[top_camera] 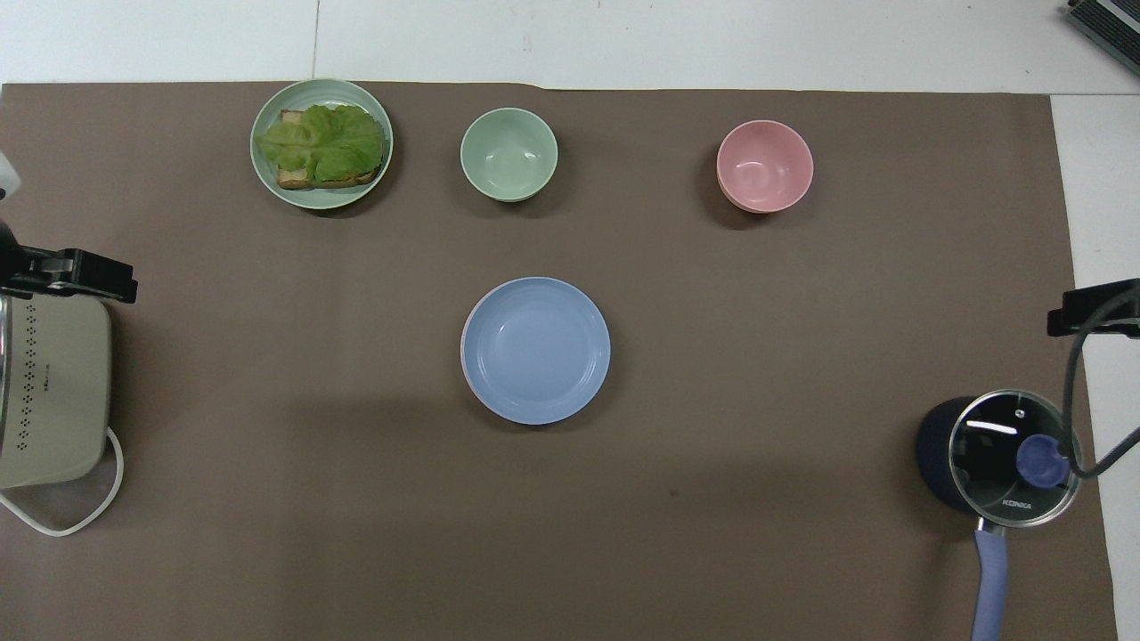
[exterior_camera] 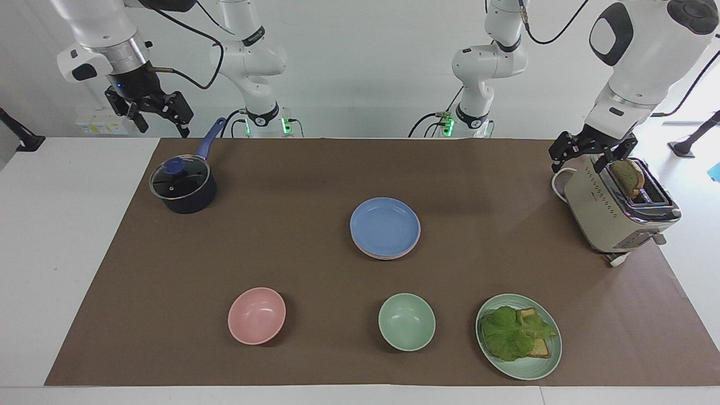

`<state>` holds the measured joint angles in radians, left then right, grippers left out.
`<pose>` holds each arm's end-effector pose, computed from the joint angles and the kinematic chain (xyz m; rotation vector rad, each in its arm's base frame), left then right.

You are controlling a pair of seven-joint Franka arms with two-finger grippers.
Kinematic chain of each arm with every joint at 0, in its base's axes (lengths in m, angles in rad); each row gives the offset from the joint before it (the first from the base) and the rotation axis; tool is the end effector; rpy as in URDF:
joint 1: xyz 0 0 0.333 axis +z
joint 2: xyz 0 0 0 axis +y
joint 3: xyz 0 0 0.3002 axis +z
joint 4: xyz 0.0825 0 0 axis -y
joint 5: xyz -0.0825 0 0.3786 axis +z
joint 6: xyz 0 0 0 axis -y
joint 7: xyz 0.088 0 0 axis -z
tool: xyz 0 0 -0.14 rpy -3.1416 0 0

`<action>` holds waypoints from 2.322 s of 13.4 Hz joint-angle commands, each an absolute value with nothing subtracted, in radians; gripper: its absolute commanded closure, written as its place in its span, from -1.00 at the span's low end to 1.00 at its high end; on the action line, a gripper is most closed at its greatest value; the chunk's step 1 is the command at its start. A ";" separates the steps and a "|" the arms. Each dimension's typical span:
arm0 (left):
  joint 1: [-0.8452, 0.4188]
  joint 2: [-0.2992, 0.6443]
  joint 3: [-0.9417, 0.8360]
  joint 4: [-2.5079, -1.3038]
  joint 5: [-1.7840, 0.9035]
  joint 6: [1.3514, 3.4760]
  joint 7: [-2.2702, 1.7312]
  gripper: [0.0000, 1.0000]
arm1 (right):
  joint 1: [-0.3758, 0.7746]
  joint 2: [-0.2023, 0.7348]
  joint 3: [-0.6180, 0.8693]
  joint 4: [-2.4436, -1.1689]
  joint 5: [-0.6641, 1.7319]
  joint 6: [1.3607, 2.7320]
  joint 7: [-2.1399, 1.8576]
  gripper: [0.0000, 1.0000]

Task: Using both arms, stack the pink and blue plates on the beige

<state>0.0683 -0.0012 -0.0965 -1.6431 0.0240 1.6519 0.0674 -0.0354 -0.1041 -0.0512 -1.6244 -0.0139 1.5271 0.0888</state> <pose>0.5549 -0.0125 0.5496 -3.1136 0.1518 -0.0148 0.5116 -0.0477 0.6022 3.1209 -0.2750 0.0105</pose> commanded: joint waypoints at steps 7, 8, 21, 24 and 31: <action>0.066 -0.014 -0.094 -1.643 0.025 1.640 0.071 -1.00 | 0.029 -0.114 -0.112 -1.638 -0.018 1.502 0.064 -1.00; 0.066 -0.014 -0.094 -1.643 0.025 1.640 0.071 -1.00 | 0.031 -0.110 -0.112 -1.635 -0.028 1.502 0.064 -1.00; 0.066 -0.014 -0.094 -1.643 0.025 1.640 0.071 -1.00 | 0.034 -0.110 -0.103 -1.623 -0.028 1.445 0.063 -1.00; 0.066 -0.014 -0.094 -1.643 0.025 1.640 0.071 -1.00 | 0.032 -0.112 -0.103 -1.626 -0.028 1.451 0.061 -1.00; 0.066 -0.014 -0.094 -1.643 0.025 1.640 0.071 -1.00 | 0.032 -0.117 -0.103 -1.632 -0.028 1.447 0.063 -1.00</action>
